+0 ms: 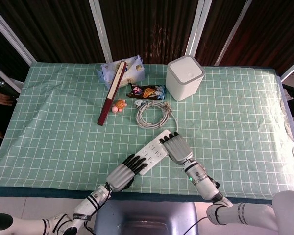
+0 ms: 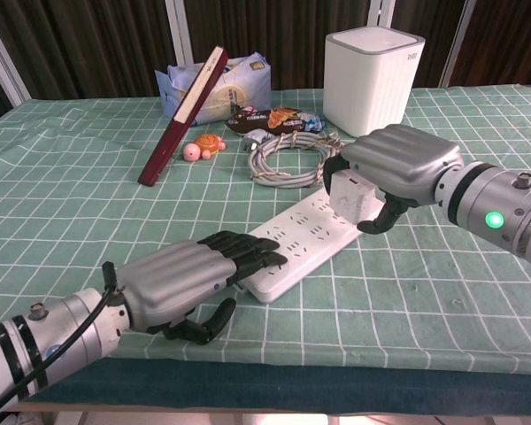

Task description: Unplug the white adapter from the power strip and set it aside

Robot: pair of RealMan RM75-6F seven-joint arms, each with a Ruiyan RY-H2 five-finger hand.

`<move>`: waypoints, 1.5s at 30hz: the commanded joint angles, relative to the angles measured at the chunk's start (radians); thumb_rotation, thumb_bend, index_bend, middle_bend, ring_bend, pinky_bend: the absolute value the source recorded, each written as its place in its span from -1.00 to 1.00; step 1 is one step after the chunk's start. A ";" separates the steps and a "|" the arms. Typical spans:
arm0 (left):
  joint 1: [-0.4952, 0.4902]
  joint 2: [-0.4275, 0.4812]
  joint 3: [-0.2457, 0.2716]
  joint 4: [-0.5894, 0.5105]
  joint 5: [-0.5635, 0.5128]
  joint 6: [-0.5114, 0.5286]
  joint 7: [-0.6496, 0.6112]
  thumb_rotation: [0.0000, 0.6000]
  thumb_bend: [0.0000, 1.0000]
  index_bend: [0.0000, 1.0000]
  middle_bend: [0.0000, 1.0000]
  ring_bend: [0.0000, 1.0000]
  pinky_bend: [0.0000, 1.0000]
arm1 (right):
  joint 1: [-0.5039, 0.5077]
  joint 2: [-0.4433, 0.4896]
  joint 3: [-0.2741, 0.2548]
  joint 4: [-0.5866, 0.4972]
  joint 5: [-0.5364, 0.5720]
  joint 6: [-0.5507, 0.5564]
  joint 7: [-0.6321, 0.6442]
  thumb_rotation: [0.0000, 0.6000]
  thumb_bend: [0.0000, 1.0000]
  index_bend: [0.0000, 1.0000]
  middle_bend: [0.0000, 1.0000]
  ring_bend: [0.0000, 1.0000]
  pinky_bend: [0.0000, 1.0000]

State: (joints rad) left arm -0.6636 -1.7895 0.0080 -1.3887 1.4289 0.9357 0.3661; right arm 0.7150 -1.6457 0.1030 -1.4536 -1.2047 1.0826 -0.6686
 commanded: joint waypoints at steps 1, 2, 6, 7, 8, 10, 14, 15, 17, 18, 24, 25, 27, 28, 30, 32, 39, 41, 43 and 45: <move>0.000 0.008 -0.003 -0.013 0.012 0.013 -0.006 0.96 0.47 -1.00 -1.00 -1.00 -0.94 | -0.012 0.028 -0.002 -0.029 -0.026 0.021 0.019 1.00 0.05 0.55 0.10 -0.09 0.02; 0.001 0.012 -0.004 -0.018 0.016 0.018 -0.009 0.96 0.48 -1.00 -1.00 -1.00 -0.94 | -0.017 0.040 -0.003 -0.042 -0.036 0.030 0.025 1.00 0.05 0.55 0.10 -0.09 0.02; 0.001 0.035 -0.010 -0.049 0.033 0.040 -0.016 0.94 0.48 -1.00 -1.00 -1.00 -0.94 | -0.049 0.113 -0.020 -0.104 -0.076 0.074 0.032 1.00 0.05 0.54 0.10 -0.09 0.02; 0.002 0.041 -0.011 -0.057 0.036 0.045 -0.018 0.95 0.48 -1.00 -1.00 -1.00 -0.94 | -0.058 0.133 -0.027 -0.117 -0.080 0.081 0.025 1.00 0.05 0.53 0.10 -0.09 0.02; 0.003 0.049 -0.013 -0.067 0.039 0.052 -0.020 0.95 0.48 -1.00 -1.00 -1.00 -0.94 | -0.069 0.162 -0.039 -0.135 -0.086 0.089 0.010 1.00 0.05 0.52 0.10 -0.09 0.02; 0.005 0.061 -0.015 -0.082 0.045 0.062 -0.023 0.95 0.48 -1.00 -1.00 -1.00 -0.94 | -0.087 0.204 -0.061 -0.155 -0.094 0.100 -0.022 1.00 0.05 0.50 0.10 -0.09 0.02; 0.010 0.083 -0.017 -0.105 0.059 0.083 -0.032 0.95 0.48 -1.00 -1.00 -1.00 -0.94 | -0.121 0.287 -0.118 -0.180 -0.083 0.103 -0.146 1.00 0.05 0.47 0.10 -0.09 0.02; 0.011 0.086 -0.016 -0.108 0.062 0.088 -0.034 0.95 0.48 -1.00 -1.00 -1.00 -0.94 | -0.127 0.297 -0.129 -0.179 -0.077 0.103 -0.181 1.00 0.05 0.46 0.10 -0.09 0.02; 0.015 0.093 -0.016 -0.114 0.068 0.097 -0.040 0.94 0.48 -1.00 -1.00 -1.00 -0.94 | -0.137 0.310 -0.148 -0.173 -0.051 0.096 -0.256 1.00 0.05 0.42 0.10 -0.11 0.02; 0.017 0.097 -0.016 -0.117 0.071 0.102 -0.042 0.94 0.48 -1.00 -1.00 -1.00 -0.94 | -0.140 0.313 -0.159 -0.167 -0.034 0.089 -0.301 1.00 0.05 0.41 0.10 -0.13 0.02; 0.024 0.110 -0.010 -0.123 0.085 0.120 -0.047 0.93 0.48 -1.00 -1.00 -1.00 -0.94 | -0.141 0.293 -0.176 -0.141 0.054 0.045 -0.436 1.00 0.05 0.14 0.03 -0.26 -0.07; 0.025 0.112 -0.010 -0.123 0.086 0.120 -0.048 0.93 0.48 -1.00 -1.00 -1.00 -0.94 | -0.139 0.291 -0.177 -0.143 0.067 0.034 -0.445 1.00 0.05 0.04 -0.04 -0.29 -0.09; 0.027 0.116 -0.010 -0.125 0.084 0.121 -0.051 0.93 0.48 -1.00 -1.00 -1.00 -0.94 | -0.134 0.290 -0.176 -0.153 0.103 0.015 -0.465 1.00 0.05 -0.22 -0.21 -0.39 -0.14; 0.027 0.119 -0.011 -0.127 0.084 0.122 -0.054 0.93 0.48 -1.00 -1.00 -1.00 -0.94 | -0.130 0.290 -0.175 -0.157 0.115 0.008 -0.477 1.00 0.04 -0.41 -0.34 -0.48 -0.18; 0.029 0.124 -0.013 -0.128 0.087 0.127 -0.061 0.93 0.48 -1.00 -1.00 -1.00 -0.94 | -0.123 0.292 -0.175 -0.165 0.124 0.002 -0.490 1.00 -0.01 -0.66 -0.51 -0.61 -0.25; 0.031 0.128 -0.013 -0.129 0.091 0.132 -0.066 0.93 0.47 -1.00 -1.00 -1.00 -0.94 | -0.122 0.297 -0.175 -0.172 0.123 0.003 -0.486 1.00 -0.09 -0.89 -0.67 -0.74 -0.33; 0.049 0.177 -0.002 -0.168 0.119 0.172 -0.062 0.90 0.24 -1.00 -1.00 -1.00 -0.94 | -0.140 0.381 -0.178 -0.284 0.077 0.021 -0.373 1.00 -0.36 -1.00 -1.00 -0.99 -0.52; 0.062 0.205 0.008 -0.188 0.139 0.200 -0.064 0.90 0.19 -1.00 -1.00 -1.00 -0.94 | -0.161 0.422 -0.182 -0.334 0.035 0.052 -0.310 1.00 -0.39 -1.00 -1.00 -1.00 -0.56; 0.084 0.252 0.021 -0.218 0.163 0.241 -0.074 0.89 0.14 -1.00 -1.00 -1.00 -0.94 | -0.199 0.477 -0.194 -0.392 -0.029 0.106 -0.228 1.00 -0.43 -1.00 -1.00 -1.00 -0.63; 0.114 0.308 0.042 -0.249 0.194 0.294 -0.091 0.89 0.11 -1.00 -1.00 -1.00 -0.94 | -0.253 0.527 -0.213 -0.430 -0.106 0.184 -0.138 1.00 -0.47 -1.00 -1.00 -1.00 -0.70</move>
State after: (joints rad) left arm -0.5834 -1.5368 0.0259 -1.6009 1.5874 1.1765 0.2922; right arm 0.5285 -1.1940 -0.0870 -1.8137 -1.2149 1.1747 -0.9148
